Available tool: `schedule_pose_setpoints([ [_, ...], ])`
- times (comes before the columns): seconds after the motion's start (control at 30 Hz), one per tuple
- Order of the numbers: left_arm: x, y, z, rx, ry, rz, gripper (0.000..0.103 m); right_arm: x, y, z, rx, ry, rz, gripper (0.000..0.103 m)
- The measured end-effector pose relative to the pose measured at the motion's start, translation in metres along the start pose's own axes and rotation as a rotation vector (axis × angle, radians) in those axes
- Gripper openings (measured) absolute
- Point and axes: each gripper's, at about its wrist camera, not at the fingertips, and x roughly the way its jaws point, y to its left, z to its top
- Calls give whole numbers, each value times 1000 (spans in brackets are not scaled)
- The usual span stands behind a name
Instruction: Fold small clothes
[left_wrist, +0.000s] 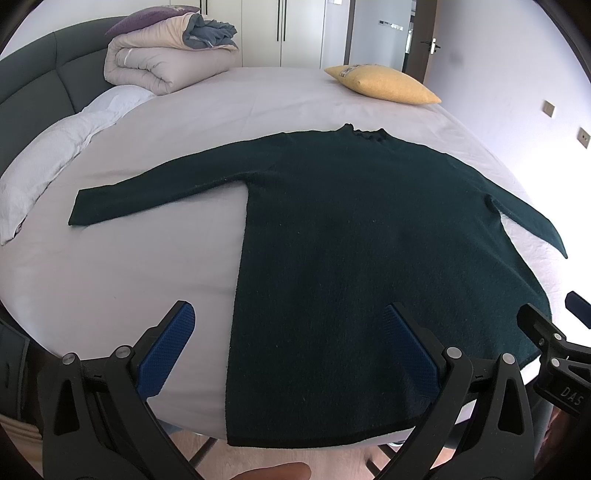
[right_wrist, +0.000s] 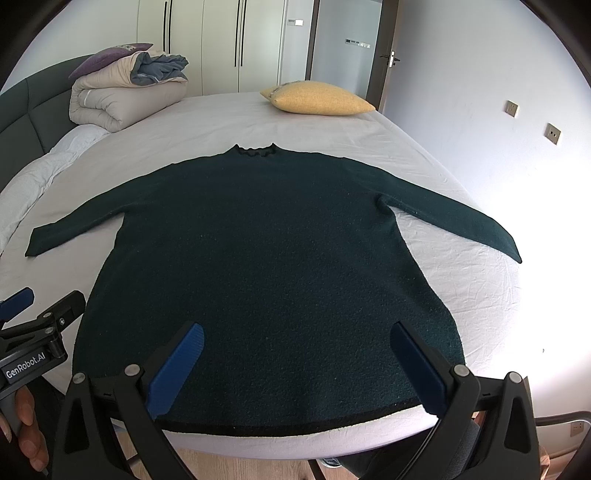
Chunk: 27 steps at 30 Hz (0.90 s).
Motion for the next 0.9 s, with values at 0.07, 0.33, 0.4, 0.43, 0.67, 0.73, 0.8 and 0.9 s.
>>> schedule_pose_setpoints([
  [0.07, 1, 1, -1, -4, 2, -7, 103, 0, 0, 0, 0, 0, -1, 103],
  [0.33, 2, 1, -1, -7, 6, -9, 103, 1, 1, -1, -1, 4, 0, 103],
  [0.4, 3, 2, -2, -7, 8, -9, 103, 1, 1, 0, -1, 3, -1, 103],
  [0.43, 3, 2, -2, -8, 9, -10, 103, 1, 1, -1, -1, 4, -1, 103],
  [0.67, 7, 2, -3, -6, 17, 1, 103, 2, 1, -3, 0, 9, -1, 103],
  [0.73, 11, 1, -2, -4, 16, -9, 103, 5, 0, -4, 2, 16, 0, 103],
  [0.8, 14, -1, -2, 8, 11, -22, 103, 7, -2, -5, 7, 23, 2, 103],
  [0.9, 23, -2, 0, -3, 34, -69, 103, 10, -9, -7, 27, 17, 8, 103],
])
